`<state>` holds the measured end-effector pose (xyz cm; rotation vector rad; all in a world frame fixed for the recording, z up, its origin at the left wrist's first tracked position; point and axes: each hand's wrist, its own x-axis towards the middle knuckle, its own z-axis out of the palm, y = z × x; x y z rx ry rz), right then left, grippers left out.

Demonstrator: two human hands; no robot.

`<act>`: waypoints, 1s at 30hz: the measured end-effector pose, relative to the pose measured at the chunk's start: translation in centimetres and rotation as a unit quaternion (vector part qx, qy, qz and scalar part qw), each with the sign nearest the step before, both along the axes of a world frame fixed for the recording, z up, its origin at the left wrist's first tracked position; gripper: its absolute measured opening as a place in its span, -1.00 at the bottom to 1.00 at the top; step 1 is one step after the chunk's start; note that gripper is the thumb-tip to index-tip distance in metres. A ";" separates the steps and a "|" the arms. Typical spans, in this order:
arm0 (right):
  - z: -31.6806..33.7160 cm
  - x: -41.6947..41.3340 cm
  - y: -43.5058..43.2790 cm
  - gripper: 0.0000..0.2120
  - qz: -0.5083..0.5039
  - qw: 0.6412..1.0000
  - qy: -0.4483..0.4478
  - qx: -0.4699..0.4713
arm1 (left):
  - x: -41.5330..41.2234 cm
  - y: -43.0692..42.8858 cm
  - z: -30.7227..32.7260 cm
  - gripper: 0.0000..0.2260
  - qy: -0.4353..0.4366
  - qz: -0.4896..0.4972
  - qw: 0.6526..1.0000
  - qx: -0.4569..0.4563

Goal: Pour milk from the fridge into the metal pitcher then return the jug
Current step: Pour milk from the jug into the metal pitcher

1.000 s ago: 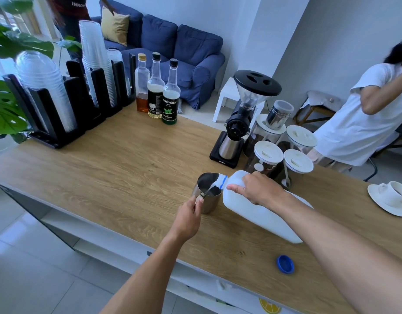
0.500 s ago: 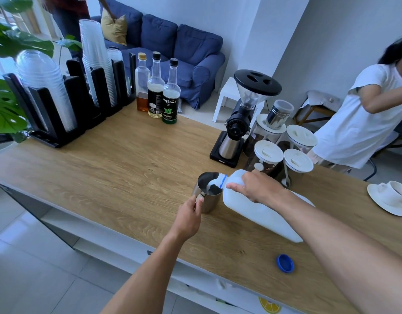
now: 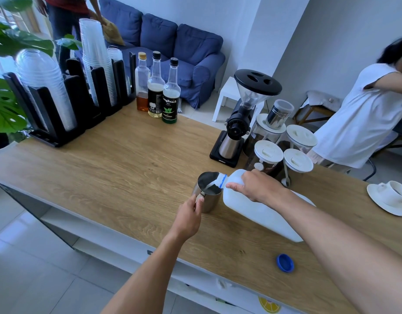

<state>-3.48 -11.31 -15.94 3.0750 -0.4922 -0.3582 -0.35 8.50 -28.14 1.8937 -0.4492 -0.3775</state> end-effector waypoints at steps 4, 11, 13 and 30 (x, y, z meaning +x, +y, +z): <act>0.4 -0.1 0.3 -0.44 0.002 1.000 0.004 -0.003 | 0.0 0.0 -0.1 -0.70 0.001 0.000 1.000 -0.003; 0.7 0.2 0.8 -0.42 0.000 1.000 0.015 -0.015 | 0.1 -0.1 -0.3 -0.68 0.004 0.000 1.000 -0.008; 0.7 0.3 0.8 -0.43 0.001 1.000 0.015 -0.016 | 0.1 -0.1 -0.3 -0.70 0.001 0.001 1.000 -0.007; 0.8 0.1 0.8 -0.42 0.000 1.000 0.014 -0.008 | 0.1 -0.2 -0.5 -0.71 -0.005 0.010 1.000 -0.004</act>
